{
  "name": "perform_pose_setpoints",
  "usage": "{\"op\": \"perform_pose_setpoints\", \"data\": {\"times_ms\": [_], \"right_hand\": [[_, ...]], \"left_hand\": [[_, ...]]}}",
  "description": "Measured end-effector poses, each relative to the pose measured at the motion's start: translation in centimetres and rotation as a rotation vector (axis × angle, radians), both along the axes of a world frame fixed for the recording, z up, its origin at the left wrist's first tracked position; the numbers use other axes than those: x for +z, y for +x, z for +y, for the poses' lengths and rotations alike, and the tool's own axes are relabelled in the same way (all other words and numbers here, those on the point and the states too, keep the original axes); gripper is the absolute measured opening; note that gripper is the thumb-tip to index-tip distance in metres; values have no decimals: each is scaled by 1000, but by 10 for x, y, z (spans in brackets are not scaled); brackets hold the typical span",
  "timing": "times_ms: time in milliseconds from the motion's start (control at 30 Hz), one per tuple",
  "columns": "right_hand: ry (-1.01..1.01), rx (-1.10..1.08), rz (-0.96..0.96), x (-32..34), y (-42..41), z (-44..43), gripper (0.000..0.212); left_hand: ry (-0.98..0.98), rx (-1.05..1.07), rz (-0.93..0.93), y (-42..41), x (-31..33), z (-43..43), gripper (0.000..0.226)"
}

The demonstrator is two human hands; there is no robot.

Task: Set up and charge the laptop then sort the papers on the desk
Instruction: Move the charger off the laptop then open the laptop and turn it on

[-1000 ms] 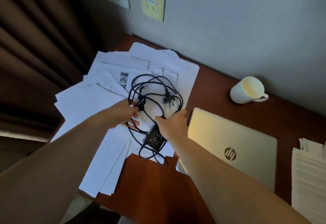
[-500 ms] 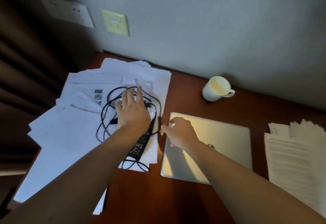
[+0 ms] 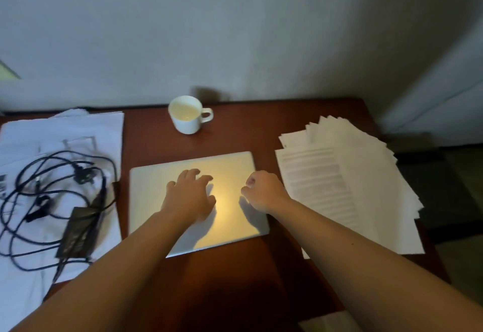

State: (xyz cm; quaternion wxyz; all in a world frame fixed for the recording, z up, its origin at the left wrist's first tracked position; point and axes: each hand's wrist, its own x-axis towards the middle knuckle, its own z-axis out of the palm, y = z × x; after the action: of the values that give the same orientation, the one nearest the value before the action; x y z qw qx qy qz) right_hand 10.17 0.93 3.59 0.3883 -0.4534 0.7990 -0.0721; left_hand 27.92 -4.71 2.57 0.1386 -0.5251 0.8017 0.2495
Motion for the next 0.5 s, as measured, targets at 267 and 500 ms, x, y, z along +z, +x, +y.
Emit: {"op": "perform_pose_setpoints", "data": {"times_ms": [267, 500], "right_hand": [[-67, 72, -43, -38, -34, 16, 36], [-345, 208, 253, -95, -5, -1, 60]], "left_hand": [[-55, -39, -87, -29, -40, 9, 64], [-314, -157, 21, 6, -88, 3, 59]]}}
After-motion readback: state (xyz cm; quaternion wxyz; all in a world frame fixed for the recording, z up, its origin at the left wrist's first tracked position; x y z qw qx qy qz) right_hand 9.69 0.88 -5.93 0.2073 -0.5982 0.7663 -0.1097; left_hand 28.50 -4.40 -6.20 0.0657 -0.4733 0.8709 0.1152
